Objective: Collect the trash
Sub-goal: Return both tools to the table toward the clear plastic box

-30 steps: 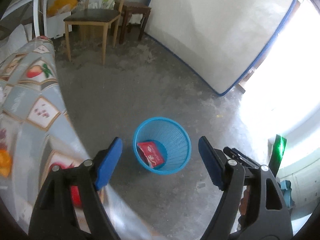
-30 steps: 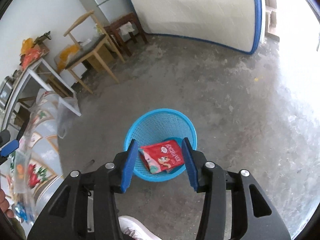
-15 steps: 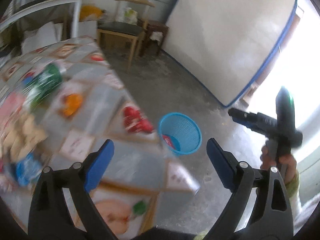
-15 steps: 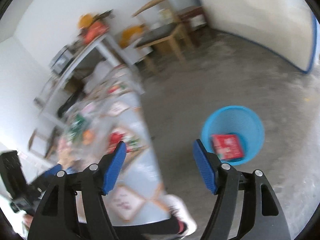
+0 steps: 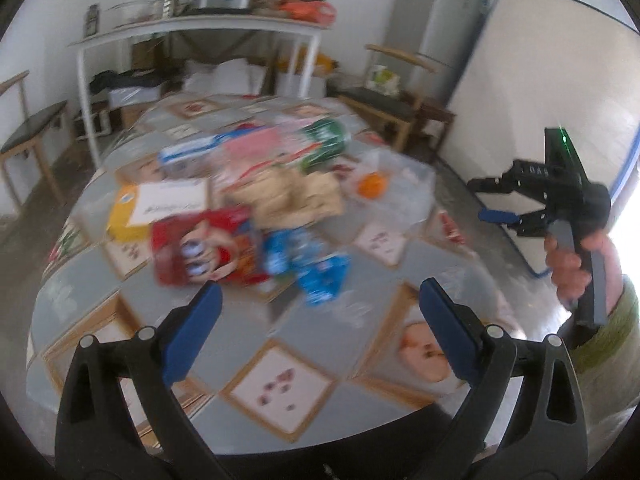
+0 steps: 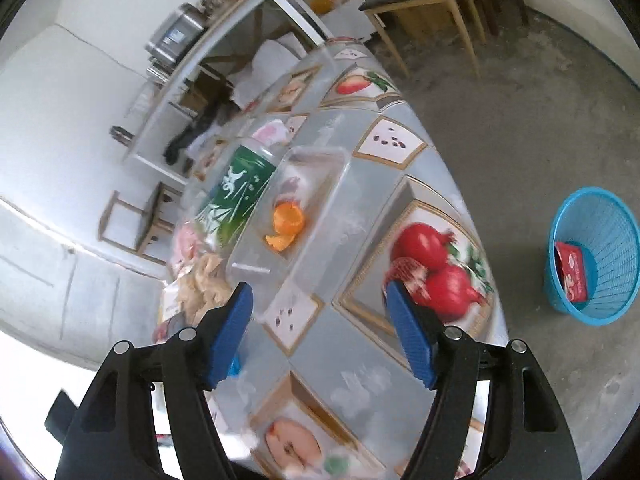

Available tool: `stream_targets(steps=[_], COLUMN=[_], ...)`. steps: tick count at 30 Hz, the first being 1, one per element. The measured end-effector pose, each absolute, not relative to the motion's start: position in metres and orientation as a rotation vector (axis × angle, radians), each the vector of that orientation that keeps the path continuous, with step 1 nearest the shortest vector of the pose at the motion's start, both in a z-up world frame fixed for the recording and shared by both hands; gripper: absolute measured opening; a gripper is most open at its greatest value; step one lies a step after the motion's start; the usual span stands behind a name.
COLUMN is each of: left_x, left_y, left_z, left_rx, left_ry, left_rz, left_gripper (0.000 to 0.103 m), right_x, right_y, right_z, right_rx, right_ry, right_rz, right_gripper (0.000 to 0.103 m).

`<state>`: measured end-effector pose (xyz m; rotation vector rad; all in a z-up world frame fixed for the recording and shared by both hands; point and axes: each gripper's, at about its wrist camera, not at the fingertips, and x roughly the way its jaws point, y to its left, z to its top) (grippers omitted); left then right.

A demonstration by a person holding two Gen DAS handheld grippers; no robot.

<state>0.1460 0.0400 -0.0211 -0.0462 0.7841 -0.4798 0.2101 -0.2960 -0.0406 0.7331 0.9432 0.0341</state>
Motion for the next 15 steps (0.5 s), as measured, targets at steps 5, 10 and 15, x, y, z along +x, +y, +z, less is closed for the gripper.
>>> stream_targets(steps=[5, 10, 15], left_x=[0.152, 0.158, 0.156], left_y=[0.052, 0.042, 0.030], left_z=[-0.032, -0.022, -0.026], left_rx=[-0.073, -0.076, -0.070], left_ry=[0.774, 0.704, 0.709], left_rz=[-0.475, -0.531, -0.583], left_gripper=[0.095, 0.095, 0.092], right_x=[0.253, 0.269, 0.284], right_y=[-0.272, -0.291, -0.295], right_z=[-0.026, -0.047, -0.084], right_rx=[0.523, 0.586, 0.702], right_ry=[0.935, 1.011, 1.101], right_rz=[-0.034, -0.132, -0.102], right_gripper=[0.064, 0.058, 0.036])
